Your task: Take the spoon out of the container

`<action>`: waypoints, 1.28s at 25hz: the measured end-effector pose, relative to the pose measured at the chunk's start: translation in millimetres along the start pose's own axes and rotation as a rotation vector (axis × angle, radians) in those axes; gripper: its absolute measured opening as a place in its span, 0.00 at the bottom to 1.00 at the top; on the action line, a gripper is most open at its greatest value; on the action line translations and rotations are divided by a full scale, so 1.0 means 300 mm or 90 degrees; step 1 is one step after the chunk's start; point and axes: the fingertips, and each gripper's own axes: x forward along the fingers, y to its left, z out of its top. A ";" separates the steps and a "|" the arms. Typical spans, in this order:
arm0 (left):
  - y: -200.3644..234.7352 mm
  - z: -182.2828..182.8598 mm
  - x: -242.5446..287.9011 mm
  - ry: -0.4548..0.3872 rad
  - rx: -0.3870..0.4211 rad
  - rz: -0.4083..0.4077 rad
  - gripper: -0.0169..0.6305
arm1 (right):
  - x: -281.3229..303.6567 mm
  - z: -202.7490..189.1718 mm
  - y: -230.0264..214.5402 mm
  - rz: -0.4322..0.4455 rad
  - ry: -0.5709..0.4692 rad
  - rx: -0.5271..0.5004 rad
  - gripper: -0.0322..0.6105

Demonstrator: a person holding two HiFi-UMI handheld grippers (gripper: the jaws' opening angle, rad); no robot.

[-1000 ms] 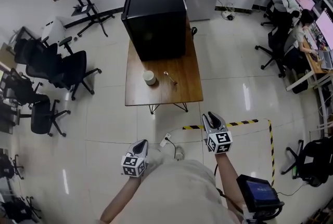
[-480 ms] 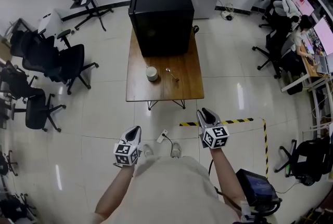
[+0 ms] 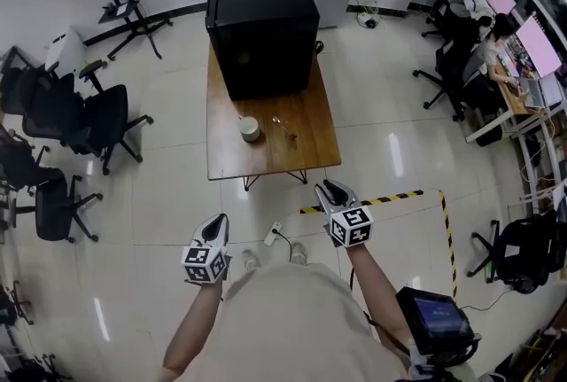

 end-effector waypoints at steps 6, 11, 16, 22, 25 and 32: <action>0.010 0.003 0.032 0.015 0.008 -0.017 0.03 | 0.034 -0.066 0.023 0.006 0.038 -0.033 0.14; 0.050 0.012 0.044 0.025 0.012 -0.031 0.03 | 0.077 -0.086 0.059 -0.001 0.057 -0.045 0.14; 0.022 0.010 0.062 0.026 0.015 -0.042 0.03 | 0.087 -0.108 0.043 0.000 0.078 -0.068 0.14; 0.012 -0.002 0.068 0.033 0.018 -0.047 0.03 | 0.073 -0.078 0.053 0.005 0.073 -0.088 0.14; -0.006 -0.012 0.070 0.036 0.019 -0.047 0.03 | 0.063 -0.073 0.053 0.011 0.067 -0.090 0.14; -0.089 -0.055 0.100 0.052 0.032 -0.063 0.03 | 0.000 -0.123 -0.010 -0.012 0.079 -0.100 0.09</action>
